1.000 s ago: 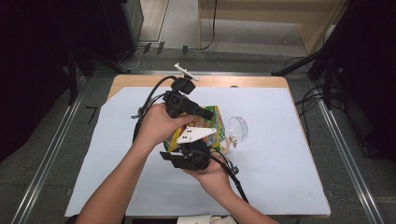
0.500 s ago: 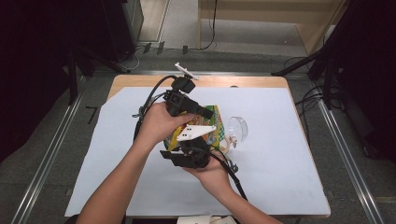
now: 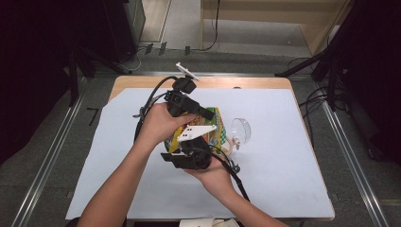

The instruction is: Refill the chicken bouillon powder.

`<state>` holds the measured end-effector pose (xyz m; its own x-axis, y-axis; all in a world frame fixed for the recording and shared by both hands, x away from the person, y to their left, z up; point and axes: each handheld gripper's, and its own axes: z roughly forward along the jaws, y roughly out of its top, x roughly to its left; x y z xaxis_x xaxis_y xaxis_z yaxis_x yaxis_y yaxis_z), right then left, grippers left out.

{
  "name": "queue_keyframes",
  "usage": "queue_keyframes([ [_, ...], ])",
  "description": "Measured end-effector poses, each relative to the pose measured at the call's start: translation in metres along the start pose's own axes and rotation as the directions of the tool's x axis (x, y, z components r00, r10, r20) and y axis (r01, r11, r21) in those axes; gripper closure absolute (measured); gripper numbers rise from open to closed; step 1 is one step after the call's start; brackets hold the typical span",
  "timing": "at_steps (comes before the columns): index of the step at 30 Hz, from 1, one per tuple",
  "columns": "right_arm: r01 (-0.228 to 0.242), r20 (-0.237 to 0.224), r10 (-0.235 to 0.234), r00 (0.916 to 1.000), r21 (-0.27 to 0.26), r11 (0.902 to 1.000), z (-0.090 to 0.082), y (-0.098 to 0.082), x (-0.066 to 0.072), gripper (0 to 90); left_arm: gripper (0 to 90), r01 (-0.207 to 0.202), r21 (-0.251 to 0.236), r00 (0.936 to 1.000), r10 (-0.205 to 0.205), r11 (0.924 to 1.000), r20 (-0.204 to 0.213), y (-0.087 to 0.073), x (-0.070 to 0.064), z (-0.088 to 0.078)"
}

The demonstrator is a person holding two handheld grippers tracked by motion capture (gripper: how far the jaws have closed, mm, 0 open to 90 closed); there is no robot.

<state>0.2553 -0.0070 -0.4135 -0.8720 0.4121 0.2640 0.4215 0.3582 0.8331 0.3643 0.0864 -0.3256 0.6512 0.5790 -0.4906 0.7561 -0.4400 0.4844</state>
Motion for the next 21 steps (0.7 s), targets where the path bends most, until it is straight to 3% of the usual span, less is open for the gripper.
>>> queue_keyframes([
  [10,0.010,0.013,-0.010,0.9999,-0.016,0.9998,0.000,-0.006,-0.001,69.6,69.0,-0.027,0.001,0.9995,0.027,0.9996,-0.018,-0.002,-0.006,0.004],
  [14,0.011,0.025,-0.011,0.9996,-0.022,0.9997,0.001,-0.008,-0.001,69.4,69.2,-0.061,-0.011,0.9960,0.060,0.9981,-0.067,-0.004,-0.013,0.005],
  [21,0.024,0.023,-0.023,0.9995,-0.037,0.9990,-0.001,-0.008,0.000,68.4,69.5,-0.062,-0.035,0.9953,0.059,0.9975,-0.077,-0.005,-0.018,0.001],
])
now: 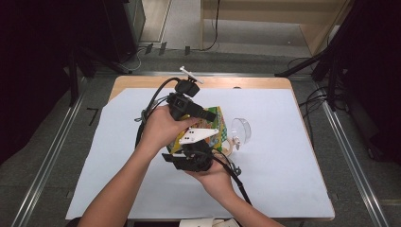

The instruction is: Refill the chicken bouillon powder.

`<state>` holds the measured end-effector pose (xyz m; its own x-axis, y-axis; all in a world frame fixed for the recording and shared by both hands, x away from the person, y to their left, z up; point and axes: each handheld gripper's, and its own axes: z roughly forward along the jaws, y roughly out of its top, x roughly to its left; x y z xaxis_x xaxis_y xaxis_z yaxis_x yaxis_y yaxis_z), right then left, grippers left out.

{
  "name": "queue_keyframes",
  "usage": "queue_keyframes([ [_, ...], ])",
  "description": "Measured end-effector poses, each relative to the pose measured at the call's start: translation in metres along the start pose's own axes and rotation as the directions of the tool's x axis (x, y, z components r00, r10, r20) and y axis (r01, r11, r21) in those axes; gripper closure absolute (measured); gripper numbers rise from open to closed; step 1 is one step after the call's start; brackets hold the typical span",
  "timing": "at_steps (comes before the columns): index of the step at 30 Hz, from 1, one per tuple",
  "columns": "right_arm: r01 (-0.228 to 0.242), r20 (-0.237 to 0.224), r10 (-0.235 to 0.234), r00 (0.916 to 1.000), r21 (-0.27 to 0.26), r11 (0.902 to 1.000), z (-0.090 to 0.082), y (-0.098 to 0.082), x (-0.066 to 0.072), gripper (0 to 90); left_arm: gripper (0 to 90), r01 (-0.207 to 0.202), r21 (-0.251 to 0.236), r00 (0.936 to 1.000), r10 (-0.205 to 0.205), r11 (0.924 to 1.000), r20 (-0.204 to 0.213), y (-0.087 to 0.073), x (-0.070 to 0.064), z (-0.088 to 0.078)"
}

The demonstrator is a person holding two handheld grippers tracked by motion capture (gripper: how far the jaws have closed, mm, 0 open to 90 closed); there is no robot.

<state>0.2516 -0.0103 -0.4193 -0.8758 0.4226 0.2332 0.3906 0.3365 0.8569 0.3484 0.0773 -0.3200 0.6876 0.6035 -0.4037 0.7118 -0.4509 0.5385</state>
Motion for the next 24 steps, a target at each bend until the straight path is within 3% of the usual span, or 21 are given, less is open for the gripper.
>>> queue_keyframes([
  [13,0.015,-0.005,-0.015,0.9999,-0.007,0.9999,0.0004,-0.0024,0.0001,68.5,71.1,0.017,0.005,0.9994,-0.017,0.9998,0.031,-0.0028,-0.0015,-0.0045],
  [24,-0.001,-0.014,0.001,0.9999,0.014,0.9999,-0.0033,0.0041,0.0019,68.3,71.4,0.040,-0.005,0.9978,-0.039,0.9992,0.052,-0.0007,0.0069,-0.0053],
])
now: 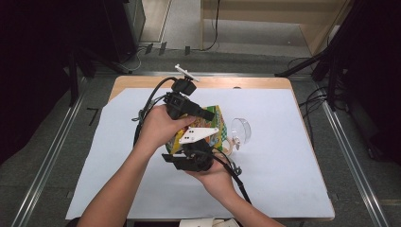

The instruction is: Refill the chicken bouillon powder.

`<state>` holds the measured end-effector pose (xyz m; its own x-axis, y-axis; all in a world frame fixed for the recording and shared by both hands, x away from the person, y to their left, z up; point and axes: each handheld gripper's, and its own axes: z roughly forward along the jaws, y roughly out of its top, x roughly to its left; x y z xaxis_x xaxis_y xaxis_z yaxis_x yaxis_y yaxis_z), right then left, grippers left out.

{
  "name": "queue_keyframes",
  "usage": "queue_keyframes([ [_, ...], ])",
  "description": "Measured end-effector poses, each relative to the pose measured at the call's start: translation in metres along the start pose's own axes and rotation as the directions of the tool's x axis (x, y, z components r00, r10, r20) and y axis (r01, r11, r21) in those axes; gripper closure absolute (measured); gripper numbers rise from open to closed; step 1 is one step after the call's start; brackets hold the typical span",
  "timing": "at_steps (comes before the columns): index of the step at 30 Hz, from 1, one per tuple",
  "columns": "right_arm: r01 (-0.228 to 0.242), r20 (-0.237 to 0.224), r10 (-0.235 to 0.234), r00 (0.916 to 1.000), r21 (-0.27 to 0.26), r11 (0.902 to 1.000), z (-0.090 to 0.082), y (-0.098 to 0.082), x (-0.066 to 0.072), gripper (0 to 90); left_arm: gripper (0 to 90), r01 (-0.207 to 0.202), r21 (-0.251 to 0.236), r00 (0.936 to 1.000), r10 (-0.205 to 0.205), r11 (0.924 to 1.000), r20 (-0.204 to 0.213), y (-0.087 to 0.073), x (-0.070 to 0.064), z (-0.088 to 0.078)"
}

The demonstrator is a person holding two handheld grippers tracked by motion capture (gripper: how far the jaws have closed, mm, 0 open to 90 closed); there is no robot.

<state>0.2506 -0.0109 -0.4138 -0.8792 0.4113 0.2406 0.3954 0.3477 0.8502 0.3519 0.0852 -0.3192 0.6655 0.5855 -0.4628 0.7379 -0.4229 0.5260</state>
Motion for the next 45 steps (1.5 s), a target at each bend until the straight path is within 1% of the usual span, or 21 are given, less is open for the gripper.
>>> queue_keyframes([
  [4,-0.010,-0.005,0.010,0.9999,0.005,0.9999,0.001,0.000,0.000,68.1,71.4,0.000,0.013,1.0000,0.000,0.9999,0.002,0.000,0.001,0.000],
  [10,-0.007,-0.008,0.007,0.9999,0.007,0.9999,0.000,0.001,0.003,67.8,70.8,0.015,0.017,0.9998,-0.015,0.9997,0.009,0.000,0.001,-0.001],
  [14,-0.008,-0.013,0.008,0.9999,0.005,1.0000,0.000,0.001,0.003,67.5,70.3,-0.004,0.021,1.0000,0.004,0.9998,-0.008,-0.001,-0.003,-0.001],
  [17,-0.015,-0.018,0.015,0.9997,0.007,0.9999,0.002,0.000,0.002,67.4,70.9,-0.008,0.031,0.9999,0.008,0.9995,-0.015,-0.001,-0.003,0.002],
  [20,-0.016,-0.011,0.016,0.9998,0.014,0.9998,0.002,-0.001,0.001,67.4,71.7,0.004,0.035,1.0000,-0.004,0.9994,-0.006,-0.001,0.001,0.004],
  [26,-0.019,-0.010,0.020,0.9998,0.016,0.9997,0.002,-0.001,0.001,66.8,71.6,0.001,0.041,1.0000,-0.001,0.9992,0.002,0.002,0.003,0.005],
  [28,-0.019,-0.011,0.019,0.9998,0.017,0.9997,0.002,0.000,-0.001,66.7,71.5,0.010,0.043,0.9999,-0.010,0.9990,0.009,0.004,0.005,0.006],
  [29,-0.028,-0.011,0.028,0.9995,0.021,0.9994,0.002,0.001,-0.002,66.6,71.4,0.011,0.041,0.9999,-0.011,0.9991,0.011,0.005,0.006,0.006],
  [31,-0.029,-0.010,0.030,0.9995,0.024,0.9993,0.003,0.002,-0.004,66.5,71.4,0.012,0.041,0.9998,-0.013,0.9991,0.013,0.006,0.008,0.006],
  [33,-0.037,-0.009,0.037,0.9993,0.026,0.9990,0.004,0.002,-0.004,66.5,71.3,0.022,0.039,0.9995,-0.023,0.9990,0.020,0.006,0.009,0.007],
  [39,-0.025,-0.008,0.025,0.9996,0.021,0.9995,0.004,0.004,-0.005,65.7,71.2,0.019,0.057,0.9995,-0.021,0.9982,0.023,0.009,0.011,0.006],
  [42,-0.026,-0.017,0.027,0.9995,0.022,0.9994,0.005,0.004,-0.004,65.7,71.4,0.033,0.058,0.9989,-0.035,0.9977,0.030,0.009,0.013,0.006],
  [43,-0.021,-0.013,0.021,0.9997,0.019,0.9996,0.005,0.004,-0.005,65.7,71.4,0.035,0.060,0.9988,-0.037,0.9976,0.031,0.009,0.013,0.006],
  [45,-0.025,-0.014,0.026,0.9996,0.018,0.9995,0.005,0.005,-0.005,65.7,71.4,0.035,0.063,0.9989,-0.037,0.9974,0.029,0.010,0.013,0.006],
])
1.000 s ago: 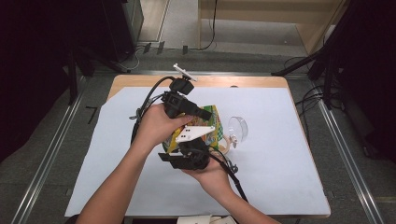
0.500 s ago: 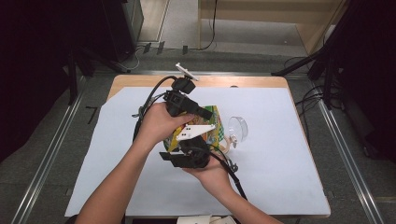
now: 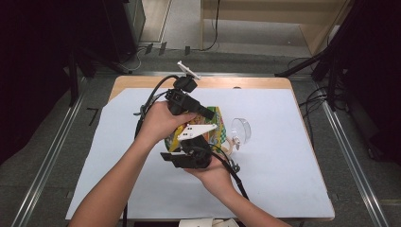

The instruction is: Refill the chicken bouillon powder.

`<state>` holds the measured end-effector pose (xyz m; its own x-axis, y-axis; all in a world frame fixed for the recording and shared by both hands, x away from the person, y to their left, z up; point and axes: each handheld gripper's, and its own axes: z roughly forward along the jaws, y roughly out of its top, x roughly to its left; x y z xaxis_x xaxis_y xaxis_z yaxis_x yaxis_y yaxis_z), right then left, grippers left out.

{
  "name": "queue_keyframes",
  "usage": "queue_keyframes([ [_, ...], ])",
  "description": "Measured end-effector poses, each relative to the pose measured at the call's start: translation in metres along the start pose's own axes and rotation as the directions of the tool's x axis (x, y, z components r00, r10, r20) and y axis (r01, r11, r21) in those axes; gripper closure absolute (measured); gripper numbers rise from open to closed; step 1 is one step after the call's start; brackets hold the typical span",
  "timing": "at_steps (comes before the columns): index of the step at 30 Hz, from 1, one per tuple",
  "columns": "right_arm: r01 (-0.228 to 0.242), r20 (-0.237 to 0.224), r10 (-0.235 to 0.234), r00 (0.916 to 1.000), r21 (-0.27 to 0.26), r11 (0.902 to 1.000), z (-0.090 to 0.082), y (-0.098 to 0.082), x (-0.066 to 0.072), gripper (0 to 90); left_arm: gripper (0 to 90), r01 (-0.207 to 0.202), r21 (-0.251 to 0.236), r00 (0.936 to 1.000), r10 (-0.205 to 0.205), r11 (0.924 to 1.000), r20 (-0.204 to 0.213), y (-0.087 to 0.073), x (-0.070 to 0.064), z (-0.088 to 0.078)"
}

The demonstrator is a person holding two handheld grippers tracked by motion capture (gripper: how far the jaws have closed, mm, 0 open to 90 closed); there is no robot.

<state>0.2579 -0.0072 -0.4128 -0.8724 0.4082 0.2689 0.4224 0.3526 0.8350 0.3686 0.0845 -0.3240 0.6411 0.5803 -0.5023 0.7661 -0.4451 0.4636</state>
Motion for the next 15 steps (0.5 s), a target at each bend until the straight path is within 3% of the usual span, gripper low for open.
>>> queue_keyframes([
  [10,0.007,0.002,-0.007,1.0000,-0.007,0.9999,-0.0002,0.0018,0.0009,63.6,72.0,0.004,0.011,1.0000,-0.004,0.9999,-0.001,0.0025,0.0009,-0.0006],
  [15,0.007,0.004,-0.007,1.0000,-0.002,1.0000,-0.0016,0.0030,0.0012,64.7,72.1,0.020,0.019,0.9996,-0.020,0.9996,0.018,0.0048,0.0032,-0.0009],
])
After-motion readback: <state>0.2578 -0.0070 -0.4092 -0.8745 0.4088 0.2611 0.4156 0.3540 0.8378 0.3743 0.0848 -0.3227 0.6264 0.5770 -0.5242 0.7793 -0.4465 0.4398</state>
